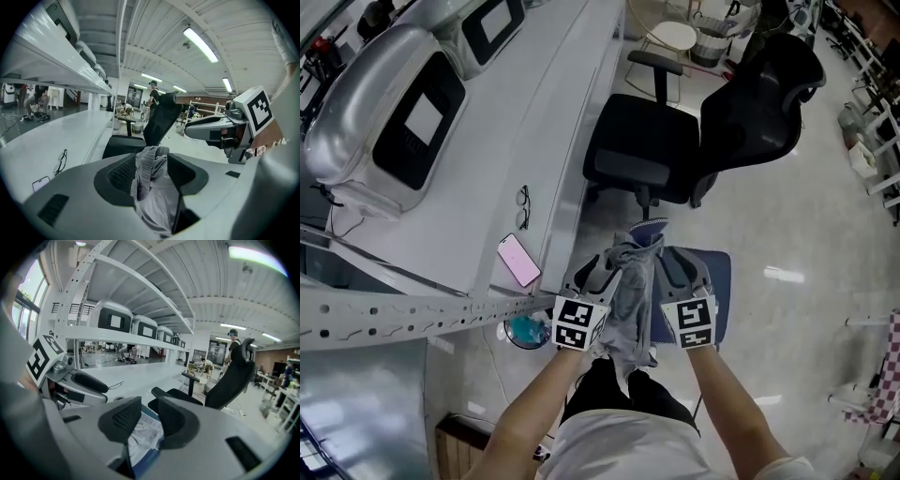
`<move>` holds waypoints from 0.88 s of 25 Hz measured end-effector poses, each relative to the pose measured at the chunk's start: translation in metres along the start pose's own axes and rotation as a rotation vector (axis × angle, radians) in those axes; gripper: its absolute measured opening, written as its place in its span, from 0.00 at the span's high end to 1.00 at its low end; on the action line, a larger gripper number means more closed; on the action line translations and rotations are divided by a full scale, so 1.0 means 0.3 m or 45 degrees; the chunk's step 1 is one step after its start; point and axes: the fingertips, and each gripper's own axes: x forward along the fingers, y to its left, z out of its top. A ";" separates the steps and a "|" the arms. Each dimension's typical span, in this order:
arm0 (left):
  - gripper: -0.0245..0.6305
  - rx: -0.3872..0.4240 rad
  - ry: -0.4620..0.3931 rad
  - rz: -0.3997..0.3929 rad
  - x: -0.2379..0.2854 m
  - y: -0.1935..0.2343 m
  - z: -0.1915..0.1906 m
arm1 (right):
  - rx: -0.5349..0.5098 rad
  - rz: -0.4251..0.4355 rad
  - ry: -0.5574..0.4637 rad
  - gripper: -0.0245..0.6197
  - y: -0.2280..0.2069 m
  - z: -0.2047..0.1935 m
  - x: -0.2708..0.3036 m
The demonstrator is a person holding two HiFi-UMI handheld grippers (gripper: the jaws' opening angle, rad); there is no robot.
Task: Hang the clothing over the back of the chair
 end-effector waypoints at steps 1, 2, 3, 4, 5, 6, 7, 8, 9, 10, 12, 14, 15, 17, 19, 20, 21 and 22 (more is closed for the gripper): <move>0.64 0.001 -0.016 0.010 -0.008 -0.005 0.010 | -0.001 -0.002 -0.007 0.77 0.002 0.005 -0.014; 0.64 0.004 -0.033 0.021 -0.018 -0.010 0.022 | -0.004 -0.006 -0.014 0.77 0.004 0.011 -0.030; 0.65 0.011 -0.051 0.036 -0.029 -0.016 0.035 | -0.005 -0.012 -0.022 0.78 0.004 0.017 -0.049; 0.69 0.018 -0.071 0.054 -0.043 -0.021 0.049 | -0.005 -0.019 -0.033 0.79 0.004 0.024 -0.070; 0.76 0.027 -0.089 0.074 -0.059 -0.027 0.064 | -0.003 -0.024 -0.047 0.82 0.004 0.032 -0.094; 0.84 0.035 -0.104 0.093 -0.074 -0.034 0.079 | 0.000 -0.026 -0.063 0.85 0.005 0.041 -0.117; 0.89 0.043 -0.113 0.106 -0.088 -0.045 0.092 | 0.005 -0.024 -0.077 0.87 0.007 0.050 -0.140; 0.90 0.051 -0.120 0.113 -0.102 -0.060 0.103 | 0.011 -0.016 -0.087 0.88 0.012 0.056 -0.162; 0.91 0.056 -0.128 0.117 -0.117 -0.079 0.113 | 0.016 -0.003 -0.096 0.89 0.020 0.060 -0.183; 0.92 0.058 -0.138 0.123 -0.134 -0.099 0.121 | 0.016 0.012 -0.109 0.90 0.031 0.066 -0.202; 0.93 0.061 -0.172 0.145 -0.169 -0.138 0.140 | 0.001 0.050 -0.140 0.90 0.056 0.079 -0.232; 0.93 0.068 -0.203 0.171 -0.197 -0.177 0.156 | -0.013 0.087 -0.169 0.90 0.074 0.092 -0.257; 0.93 0.070 -0.212 0.184 -0.209 -0.197 0.160 | -0.016 0.103 -0.182 0.91 0.079 0.096 -0.271; 0.93 0.068 -0.223 0.211 -0.234 -0.235 0.163 | -0.024 0.134 -0.203 0.91 0.090 0.102 -0.303; 0.93 0.061 -0.233 0.243 -0.259 -0.273 0.165 | -0.031 0.164 -0.217 0.91 0.106 0.099 -0.337; 0.93 0.057 -0.239 0.260 -0.270 -0.293 0.165 | -0.032 0.177 -0.225 0.91 0.114 0.094 -0.354; 0.93 0.052 -0.246 0.274 -0.280 -0.314 0.164 | -0.030 0.189 -0.232 0.91 0.122 0.087 -0.370; 0.93 0.047 -0.252 0.285 -0.289 -0.335 0.162 | -0.026 0.202 -0.238 0.91 0.128 0.078 -0.385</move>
